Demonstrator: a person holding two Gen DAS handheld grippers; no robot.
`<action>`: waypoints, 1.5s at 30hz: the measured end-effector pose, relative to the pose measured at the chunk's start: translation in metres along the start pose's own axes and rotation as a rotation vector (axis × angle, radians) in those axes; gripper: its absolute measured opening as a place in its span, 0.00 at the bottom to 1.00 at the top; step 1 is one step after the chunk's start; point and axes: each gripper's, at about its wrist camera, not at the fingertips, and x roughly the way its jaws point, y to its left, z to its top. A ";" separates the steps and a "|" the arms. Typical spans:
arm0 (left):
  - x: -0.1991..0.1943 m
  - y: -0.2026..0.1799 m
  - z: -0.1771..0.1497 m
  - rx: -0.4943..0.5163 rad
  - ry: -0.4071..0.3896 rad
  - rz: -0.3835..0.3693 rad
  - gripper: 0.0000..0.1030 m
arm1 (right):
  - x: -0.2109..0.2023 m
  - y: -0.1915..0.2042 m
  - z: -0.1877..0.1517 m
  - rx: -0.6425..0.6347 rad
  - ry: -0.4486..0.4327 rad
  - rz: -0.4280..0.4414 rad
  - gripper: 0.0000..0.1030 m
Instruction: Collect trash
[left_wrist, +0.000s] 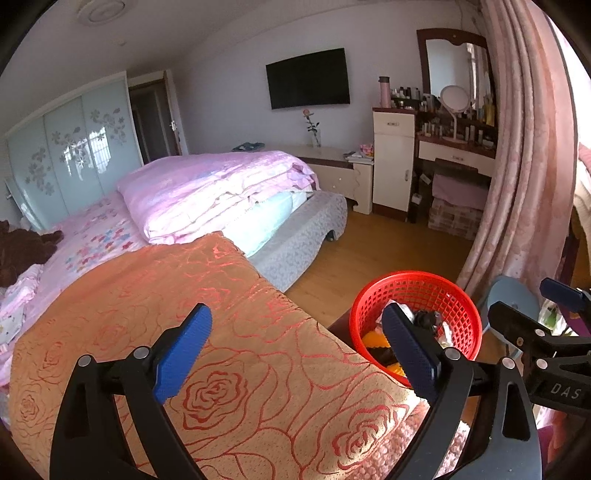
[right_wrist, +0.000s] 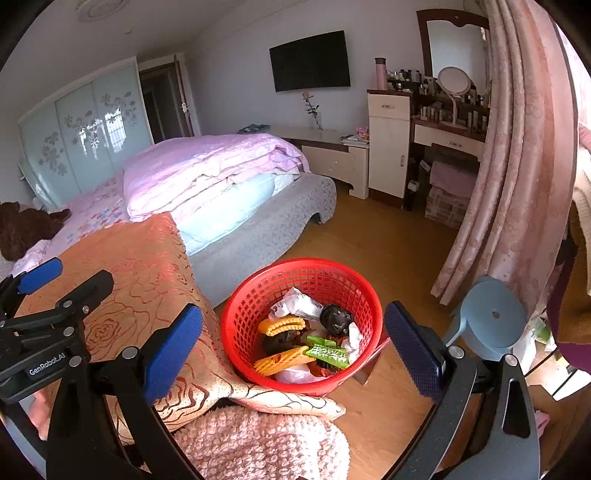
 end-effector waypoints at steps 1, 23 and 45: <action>0.000 0.000 0.000 -0.001 0.001 0.000 0.87 | -0.001 0.000 0.000 0.002 -0.001 0.001 0.93; 0.000 0.001 0.000 -0.007 0.013 -0.003 0.87 | 0.000 -0.001 0.001 0.001 -0.001 0.001 0.93; 0.005 -0.001 -0.011 -0.022 0.031 -0.006 0.87 | 0.001 0.001 -0.003 0.002 0.007 0.002 0.93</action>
